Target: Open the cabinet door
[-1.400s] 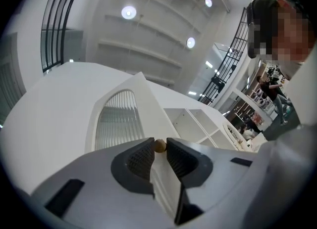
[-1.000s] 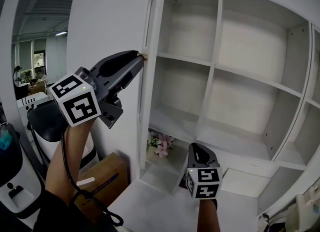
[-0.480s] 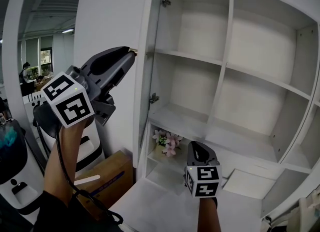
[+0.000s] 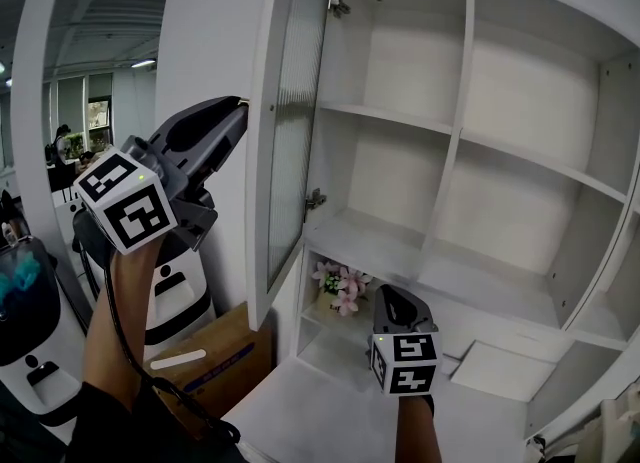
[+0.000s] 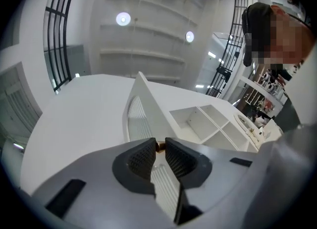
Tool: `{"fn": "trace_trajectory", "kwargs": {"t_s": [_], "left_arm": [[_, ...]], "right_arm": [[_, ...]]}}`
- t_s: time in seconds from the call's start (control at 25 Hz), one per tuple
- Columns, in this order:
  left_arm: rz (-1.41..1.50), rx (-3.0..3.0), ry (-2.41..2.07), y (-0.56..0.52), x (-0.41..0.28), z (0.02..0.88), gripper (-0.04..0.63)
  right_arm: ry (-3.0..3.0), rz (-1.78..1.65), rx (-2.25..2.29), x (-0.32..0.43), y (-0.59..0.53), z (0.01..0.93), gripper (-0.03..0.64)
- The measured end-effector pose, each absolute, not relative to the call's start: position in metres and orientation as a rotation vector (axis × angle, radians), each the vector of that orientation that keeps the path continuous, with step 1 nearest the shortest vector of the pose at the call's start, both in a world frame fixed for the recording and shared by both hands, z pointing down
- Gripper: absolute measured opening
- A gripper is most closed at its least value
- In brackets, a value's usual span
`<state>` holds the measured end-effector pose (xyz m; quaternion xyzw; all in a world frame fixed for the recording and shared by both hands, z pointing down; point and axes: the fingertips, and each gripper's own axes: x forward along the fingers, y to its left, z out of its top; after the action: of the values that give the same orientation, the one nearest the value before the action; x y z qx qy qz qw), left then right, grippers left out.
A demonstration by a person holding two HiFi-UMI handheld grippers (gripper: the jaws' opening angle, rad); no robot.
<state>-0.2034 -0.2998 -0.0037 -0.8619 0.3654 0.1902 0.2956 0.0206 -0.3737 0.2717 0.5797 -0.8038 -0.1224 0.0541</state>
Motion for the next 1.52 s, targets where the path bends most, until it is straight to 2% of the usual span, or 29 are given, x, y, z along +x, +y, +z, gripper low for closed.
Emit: {"fn": "trace_trajectory", "kwargs": {"t_s": [0.8, 1.12, 1.32, 1.52], "left_arm": [[0.575, -2.182, 1.197, -0.308, -0.241, -0.001, 0.046], [0.600, -2.177, 1.282, -0.318, -0.266, 0.007, 0.009], [0.588, -2.159, 1.311, -0.322, -0.277, 0.010, 0.009], [0.683, -2.108, 1.367, -0.315, -0.299, 0.005, 0.009]], "right_arm": [[-2.459, -0.349, 1.734, 0.013, -0.382, 0.280, 0.021], [-2.464, -0.338, 1.726, 0.009, -0.385, 0.286, 0.021], [-2.465, -0.342, 1.713, 0.000, -0.386, 0.287, 0.021], [-2.463, -0.330, 1.720, 0.005, -0.389, 0.288, 0.021]]}}
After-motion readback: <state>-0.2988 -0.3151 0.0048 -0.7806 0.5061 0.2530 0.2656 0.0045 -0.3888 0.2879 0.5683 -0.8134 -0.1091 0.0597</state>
